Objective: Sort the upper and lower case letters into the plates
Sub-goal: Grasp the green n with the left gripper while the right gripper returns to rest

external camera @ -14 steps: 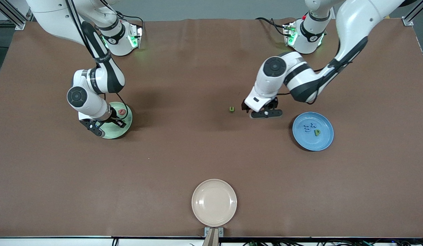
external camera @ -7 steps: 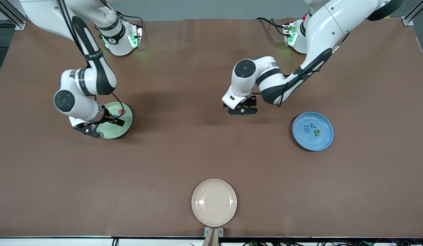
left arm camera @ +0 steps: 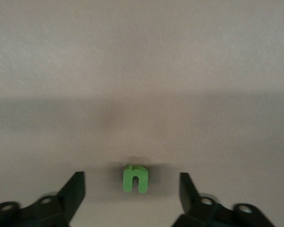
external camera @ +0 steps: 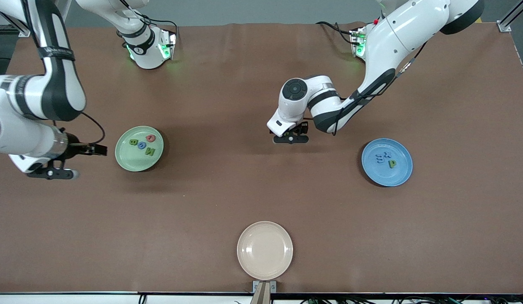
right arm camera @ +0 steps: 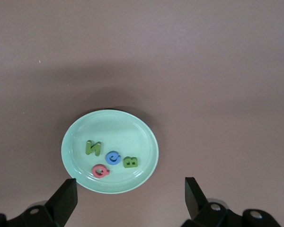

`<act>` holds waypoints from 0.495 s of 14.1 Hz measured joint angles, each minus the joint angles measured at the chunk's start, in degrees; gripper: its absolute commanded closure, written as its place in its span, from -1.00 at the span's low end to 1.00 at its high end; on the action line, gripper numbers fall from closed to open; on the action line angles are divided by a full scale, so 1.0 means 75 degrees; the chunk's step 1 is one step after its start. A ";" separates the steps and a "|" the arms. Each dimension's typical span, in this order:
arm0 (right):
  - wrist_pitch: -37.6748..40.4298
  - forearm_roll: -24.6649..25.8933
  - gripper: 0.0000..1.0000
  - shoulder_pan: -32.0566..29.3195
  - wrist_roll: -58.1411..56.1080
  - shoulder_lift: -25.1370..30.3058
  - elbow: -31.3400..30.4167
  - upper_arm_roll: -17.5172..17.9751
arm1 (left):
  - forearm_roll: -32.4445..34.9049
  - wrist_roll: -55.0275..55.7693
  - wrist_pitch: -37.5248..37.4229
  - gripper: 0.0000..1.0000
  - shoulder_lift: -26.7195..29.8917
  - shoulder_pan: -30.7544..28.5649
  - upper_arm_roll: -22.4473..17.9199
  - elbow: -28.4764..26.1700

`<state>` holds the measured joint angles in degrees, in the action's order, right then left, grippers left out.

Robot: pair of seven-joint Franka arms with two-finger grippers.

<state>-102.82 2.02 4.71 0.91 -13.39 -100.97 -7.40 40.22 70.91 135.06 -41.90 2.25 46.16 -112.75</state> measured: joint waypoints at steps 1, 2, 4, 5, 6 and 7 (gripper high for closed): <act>0.0365 0.0161 -1.00 -0.0011 -0.0062 0.0002 0.0389 0.0001 | 0.0000 0.0000 0.0000 -0.26 -0.0066 0.0016 -0.0004 -0.0002; 0.0719 0.0300 -1.00 -0.0011 -0.0097 0.0003 0.0773 0.0008 | 0.0000 -0.0001 0.0000 -0.20 -0.0117 0.0015 -0.0007 -0.0006; 0.1292 0.0394 -1.00 -0.0027 -0.0223 0.0006 0.1451 0.0010 | 0.0000 -0.0007 0.0000 -0.19 -0.0182 0.0013 -0.0020 -0.0009; 0.1433 0.0397 -1.00 -0.0068 -0.0338 0.0007 0.1699 0.0009 | 0.0000 -0.0007 0.0000 -0.15 -0.0193 0.0012 -0.0022 -0.0009; 0.1506 0.0397 -1.00 -0.0147 -0.0429 0.0006 0.1871 0.0009 | 0.0000 -0.0010 0.0000 -0.10 -0.0197 0.0012 -0.0023 -0.0009; 0.1557 0.0388 -1.00 -0.0254 -0.0510 0.0006 0.1986 0.0010 | 0.0000 -0.0011 0.0000 -0.05 -0.0200 0.0012 -0.0023 -0.0009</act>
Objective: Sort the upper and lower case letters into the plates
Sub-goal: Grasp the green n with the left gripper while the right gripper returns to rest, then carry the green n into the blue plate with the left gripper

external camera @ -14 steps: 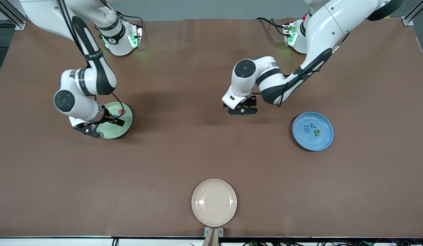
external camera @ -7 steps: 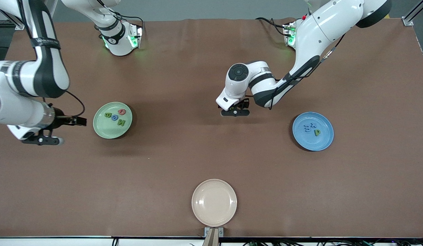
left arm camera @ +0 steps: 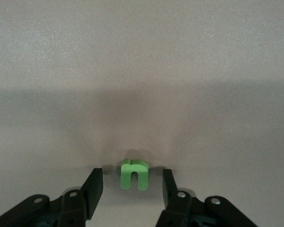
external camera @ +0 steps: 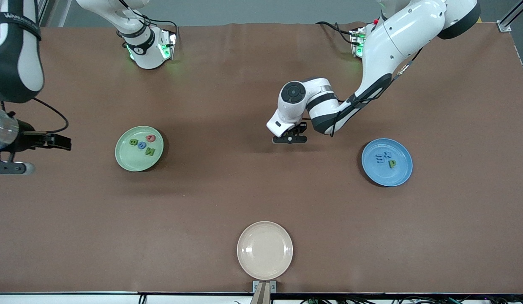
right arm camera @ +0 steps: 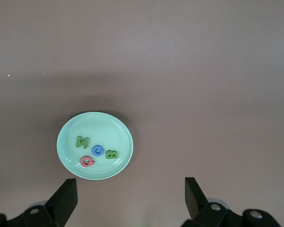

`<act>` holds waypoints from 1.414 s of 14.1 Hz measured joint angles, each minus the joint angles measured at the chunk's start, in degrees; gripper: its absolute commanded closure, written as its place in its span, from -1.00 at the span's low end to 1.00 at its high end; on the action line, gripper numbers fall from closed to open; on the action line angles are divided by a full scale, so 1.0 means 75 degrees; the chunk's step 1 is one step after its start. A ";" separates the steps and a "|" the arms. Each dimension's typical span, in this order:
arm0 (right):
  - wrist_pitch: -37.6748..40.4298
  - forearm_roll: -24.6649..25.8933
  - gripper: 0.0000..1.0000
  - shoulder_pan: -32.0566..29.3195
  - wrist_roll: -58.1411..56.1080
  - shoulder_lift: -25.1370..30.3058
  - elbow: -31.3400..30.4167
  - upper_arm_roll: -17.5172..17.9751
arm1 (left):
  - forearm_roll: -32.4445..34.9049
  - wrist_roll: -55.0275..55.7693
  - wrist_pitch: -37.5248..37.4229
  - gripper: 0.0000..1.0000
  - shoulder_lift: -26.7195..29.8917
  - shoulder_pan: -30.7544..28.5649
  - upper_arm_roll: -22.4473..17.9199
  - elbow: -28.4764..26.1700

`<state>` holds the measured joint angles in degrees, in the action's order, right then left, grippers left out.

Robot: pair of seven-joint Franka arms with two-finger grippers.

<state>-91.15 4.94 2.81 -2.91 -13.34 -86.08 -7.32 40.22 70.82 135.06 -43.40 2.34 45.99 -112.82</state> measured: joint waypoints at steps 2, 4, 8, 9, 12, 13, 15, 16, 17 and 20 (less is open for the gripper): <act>0.0106 -0.0165 -1.00 -0.0209 -0.0104 -0.0003 0.0111 0.0000 | 0.0000 0.0000 0.0000 0.08 -0.0005 -0.0001 -0.0001 0.0000; 0.0133 -0.0326 -1.00 -0.0479 -0.0328 -0.0003 0.0144 -0.0001 | 0.0000 0.0000 0.0000 0.16 -0.0010 -0.0003 -0.0003 0.0000; 0.0136 -0.0397 -1.00 -0.0625 -0.0443 -0.0006 0.0154 0.0037 | 0.0000 0.0000 0.0000 0.37 -0.0038 -0.0003 -0.0005 0.0000; 0.0137 -0.0401 -1.00 -0.0614 -0.0443 -0.0006 0.0167 0.0079 | 0.0000 0.0000 0.0000 0.47 -0.0040 -0.0003 -0.0005 0.0000; 0.0236 -0.0417 -1.00 -0.0457 -0.0281 -0.0006 0.0230 0.0188 | 0.0000 0.0004 0.0001 0.75 -0.0041 -0.0003 -0.0005 0.0003; 0.0340 -0.0417 -1.00 -0.0394 -0.0215 -0.0006 0.0246 0.0197 | 0.0000 0.0007 0.0001 0.80 -0.0041 -0.0005 -0.0006 0.0010; 0.0429 -0.0417 -1.00 -0.0348 -0.0194 -0.0006 0.0268 0.0201 | 0.0000 0.0008 0.0001 0.84 -0.0041 -0.0041 -0.0016 0.0029; 0.0436 -0.0417 -1.00 -0.0350 -0.0194 -0.0006 0.0283 0.0191 | 0.0000 0.0008 -0.0010 0.84 -0.0040 -0.0081 -0.0018 0.0047; 0.0436 -0.0417 -1.00 -0.0352 -0.0194 -0.0007 0.0325 0.0182 | 0.0000 0.0008 -0.0034 0.86 -0.0030 -0.0129 -0.0018 0.0078; 0.0604 -0.0410 -1.00 -0.0351 -0.0194 -0.0005 0.0707 0.0181 | 0.0000 -0.0252 -0.0297 0.90 0.0177 -0.0550 0.0129 0.0228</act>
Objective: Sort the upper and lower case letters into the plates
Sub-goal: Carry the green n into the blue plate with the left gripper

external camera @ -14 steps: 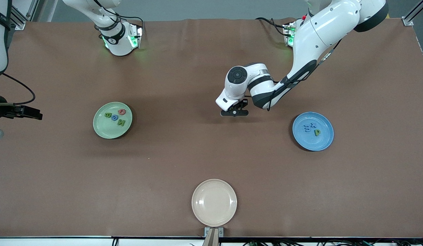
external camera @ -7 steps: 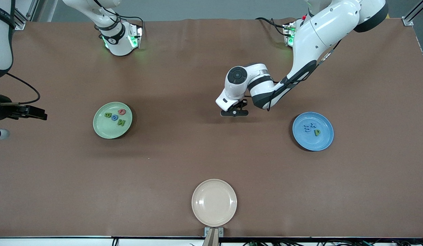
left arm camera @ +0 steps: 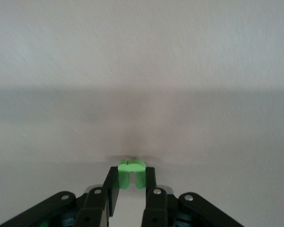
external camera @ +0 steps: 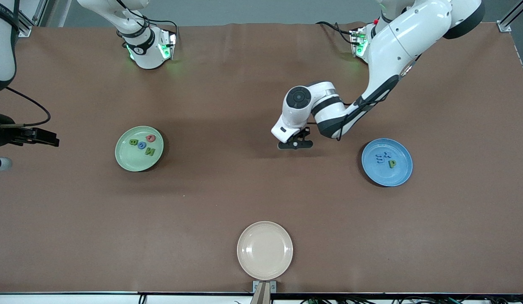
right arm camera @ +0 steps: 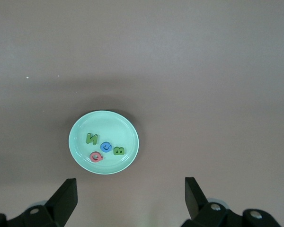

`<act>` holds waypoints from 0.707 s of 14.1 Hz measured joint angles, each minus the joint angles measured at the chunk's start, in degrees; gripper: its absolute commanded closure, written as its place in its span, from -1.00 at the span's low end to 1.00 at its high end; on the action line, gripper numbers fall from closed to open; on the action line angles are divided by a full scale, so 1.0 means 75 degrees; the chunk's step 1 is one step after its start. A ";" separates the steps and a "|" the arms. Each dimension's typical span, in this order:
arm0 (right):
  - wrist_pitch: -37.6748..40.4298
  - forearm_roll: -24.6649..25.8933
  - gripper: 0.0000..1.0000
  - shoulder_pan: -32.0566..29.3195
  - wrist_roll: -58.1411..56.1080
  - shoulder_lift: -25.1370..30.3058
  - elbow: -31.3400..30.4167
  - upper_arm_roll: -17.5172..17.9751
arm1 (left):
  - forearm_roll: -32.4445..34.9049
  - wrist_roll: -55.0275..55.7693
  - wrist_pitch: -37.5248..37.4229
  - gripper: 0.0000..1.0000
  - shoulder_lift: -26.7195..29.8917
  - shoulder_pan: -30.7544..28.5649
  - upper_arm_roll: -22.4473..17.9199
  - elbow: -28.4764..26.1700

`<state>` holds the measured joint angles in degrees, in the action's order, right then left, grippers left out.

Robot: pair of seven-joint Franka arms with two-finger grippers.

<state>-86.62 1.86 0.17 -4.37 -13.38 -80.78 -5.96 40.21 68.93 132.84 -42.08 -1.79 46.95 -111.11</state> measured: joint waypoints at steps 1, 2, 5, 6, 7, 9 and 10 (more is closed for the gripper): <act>0.0051 0.0000 -1.00 -0.0001 0.0000 0.0000 0.0094 -0.0002 | 0.0000 -0.0289 -0.0097 0.90 0.0131 -0.0328 0.0176 0.0033; 0.0065 0.0000 -1.00 -0.0002 0.0000 0.0000 0.0135 -0.0005 | 0.0000 -0.0600 -0.0243 0.90 0.0277 -0.0738 0.0406 0.0044; 0.0257 -0.0045 -1.00 0.0000 0.0001 -0.0001 0.0162 0.0002 | 0.0000 -0.1547 -0.1001 0.90 0.0581 -0.2236 0.1238 0.0010; 0.0406 -0.0071 -1.00 -0.0001 0.0005 -0.0001 0.0177 0.0001 | 0.0000 -0.1888 -0.1223 0.90 0.0619 -0.2744 0.1479 -0.0026; 0.0493 -0.0127 -1.00 -0.0002 0.0009 -0.0001 0.0195 0.0000 | 0.0000 -0.2247 -0.1395 0.88 0.0625 -0.3240 0.1691 -0.0077; 0.0662 -0.0213 -1.00 -0.0003 0.0010 0.0035 0.0232 -0.0004 | 0.0032 -0.2939 -0.1538 0.88 0.0628 -0.4101 0.1913 -0.0229; 0.0755 -0.0225 -1.00 -0.0004 0.0009 0.0098 0.0232 -0.0006 | 0.0124 -0.3217 -0.1540 0.88 0.0627 -0.4409 0.1927 -0.0310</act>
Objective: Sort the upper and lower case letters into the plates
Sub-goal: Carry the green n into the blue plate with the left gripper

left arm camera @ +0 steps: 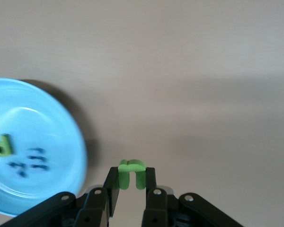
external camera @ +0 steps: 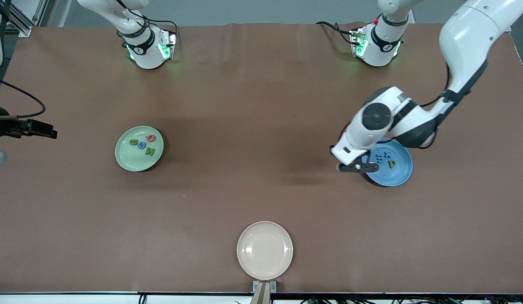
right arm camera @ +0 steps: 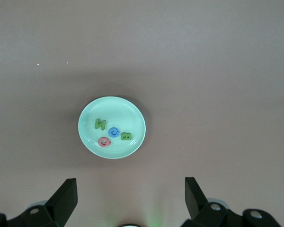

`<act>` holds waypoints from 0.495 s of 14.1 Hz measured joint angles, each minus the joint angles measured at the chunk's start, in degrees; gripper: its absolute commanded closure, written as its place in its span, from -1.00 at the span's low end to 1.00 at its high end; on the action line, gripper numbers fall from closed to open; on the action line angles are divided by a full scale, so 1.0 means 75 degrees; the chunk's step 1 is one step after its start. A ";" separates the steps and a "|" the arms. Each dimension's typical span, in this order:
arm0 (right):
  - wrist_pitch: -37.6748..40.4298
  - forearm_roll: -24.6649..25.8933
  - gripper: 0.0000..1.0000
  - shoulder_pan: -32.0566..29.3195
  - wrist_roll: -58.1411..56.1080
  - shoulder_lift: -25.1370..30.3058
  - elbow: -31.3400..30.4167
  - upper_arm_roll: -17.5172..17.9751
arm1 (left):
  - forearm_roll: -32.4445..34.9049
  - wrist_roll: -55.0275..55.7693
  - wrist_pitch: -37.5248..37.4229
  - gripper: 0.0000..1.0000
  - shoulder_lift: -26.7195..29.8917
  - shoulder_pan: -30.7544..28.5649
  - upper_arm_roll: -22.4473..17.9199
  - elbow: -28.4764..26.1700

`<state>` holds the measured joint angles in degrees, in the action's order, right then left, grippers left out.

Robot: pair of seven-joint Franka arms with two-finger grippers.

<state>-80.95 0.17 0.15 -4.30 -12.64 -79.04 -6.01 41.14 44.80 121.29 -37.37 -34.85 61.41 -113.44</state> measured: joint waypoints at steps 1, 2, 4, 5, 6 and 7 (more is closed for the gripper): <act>0.0077 -0.0008 -1.00 0.0001 -0.0001 0.0088 -0.0008 0.0002 | 0.0167 -0.0230 0.0000 0.87 -0.0003 -0.0279 -0.0002 -0.0081; 0.0124 -0.0012 -1.00 0.0002 -0.0001 0.0209 -0.0046 0.0005 | 0.0366 -0.0414 0.0000 0.86 -0.0009 -0.0520 -0.0006 -0.0154; 0.0146 -0.0015 -1.00 0.0002 -0.0002 0.0575 -0.0302 0.0004 | 0.0702 -0.0781 0.0002 0.85 -0.0044 -0.0963 -0.0012 -0.0281; 0.0149 -0.0015 -1.00 0.0001 -0.0002 0.0798 -0.0493 0.0003 | 0.0826 -0.1007 0.0002 0.85 -0.0076 -0.1168 -0.0021 -0.0338; 0.0160 -0.0015 -1.00 0.0001 -0.0003 0.1028 -0.0674 0.0001 | 0.0933 -0.1223 0.0005 0.85 -0.0124 -0.1364 -0.0029 -0.0390; 0.0203 -0.0015 -1.00 0.0000 -0.0005 0.1249 -0.0807 0.0000 | 0.1043 -0.1390 0.0008 0.85 -0.0189 -0.1533 -0.0048 -0.0428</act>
<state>-79.43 0.06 0.15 -4.34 -3.28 -85.09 -6.01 48.97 34.37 121.35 -38.79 -46.35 61.05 -116.65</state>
